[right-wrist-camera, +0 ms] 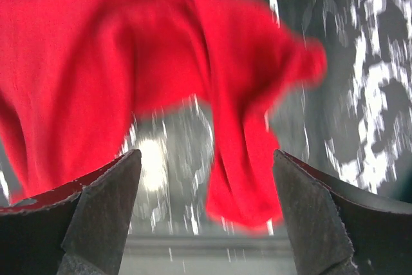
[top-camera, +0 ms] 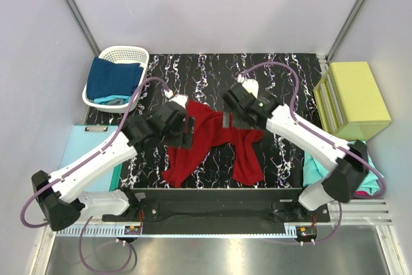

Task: Fold and stack the t-shirts
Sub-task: Flatten out the tshirt

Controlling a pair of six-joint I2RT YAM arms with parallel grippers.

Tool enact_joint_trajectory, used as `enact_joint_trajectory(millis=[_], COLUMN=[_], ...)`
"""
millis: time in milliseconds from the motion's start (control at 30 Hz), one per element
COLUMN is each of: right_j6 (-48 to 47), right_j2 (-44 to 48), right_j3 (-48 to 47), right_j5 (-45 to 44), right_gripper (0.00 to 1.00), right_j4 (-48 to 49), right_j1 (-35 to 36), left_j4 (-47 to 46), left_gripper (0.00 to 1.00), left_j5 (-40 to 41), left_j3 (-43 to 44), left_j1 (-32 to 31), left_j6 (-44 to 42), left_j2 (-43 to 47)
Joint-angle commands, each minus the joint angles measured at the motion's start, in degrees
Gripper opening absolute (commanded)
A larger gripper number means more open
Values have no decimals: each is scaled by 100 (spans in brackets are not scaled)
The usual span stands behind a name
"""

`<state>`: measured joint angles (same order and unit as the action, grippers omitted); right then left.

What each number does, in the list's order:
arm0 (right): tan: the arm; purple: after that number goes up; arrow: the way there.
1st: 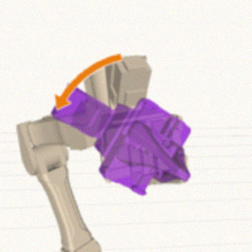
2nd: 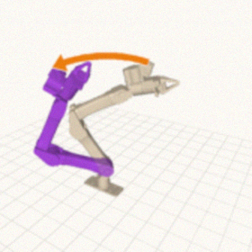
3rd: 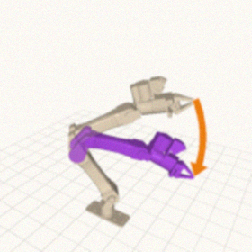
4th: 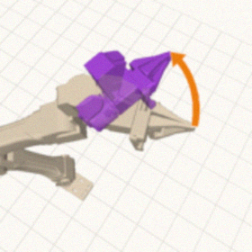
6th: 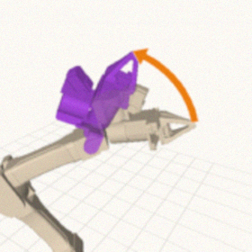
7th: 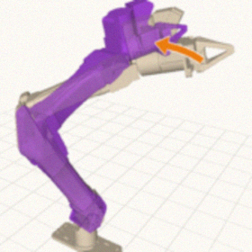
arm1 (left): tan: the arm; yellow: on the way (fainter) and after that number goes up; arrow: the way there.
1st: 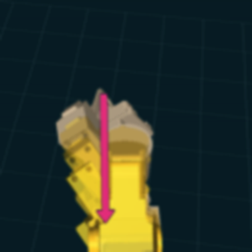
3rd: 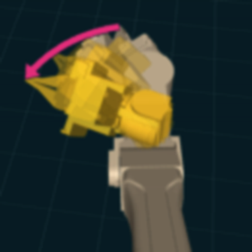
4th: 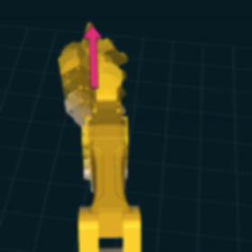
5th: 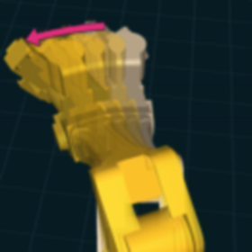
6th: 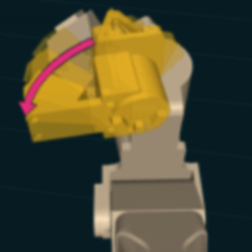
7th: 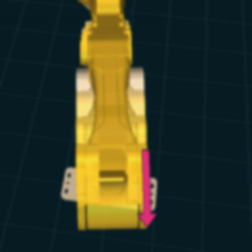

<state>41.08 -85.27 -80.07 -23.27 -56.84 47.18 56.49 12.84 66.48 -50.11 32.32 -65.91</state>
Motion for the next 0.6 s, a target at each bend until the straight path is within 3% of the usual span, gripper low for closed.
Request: enact_joint_trajectory(millis=[0,300,567], right_j6=[-1066,-2113,-2298], right_j2=[-1014,-3097,-4102], right_j3=[-358,-2009,-3347], right_j5=[469,481,1051], right_gripper=[88,84,81], right_j4=[1437,1913,1975], right_j1=[-700,-1052,-1044], left_j4=[-1303,-2186,-2563], left_gripper=[74,71,68], left_j5=[255,570,553], left_j3=[15,-205,-548], left_j1=[798,1503,1943], left_j6=[-191,-191,3], left_j2=[-343,-1090,-1248])
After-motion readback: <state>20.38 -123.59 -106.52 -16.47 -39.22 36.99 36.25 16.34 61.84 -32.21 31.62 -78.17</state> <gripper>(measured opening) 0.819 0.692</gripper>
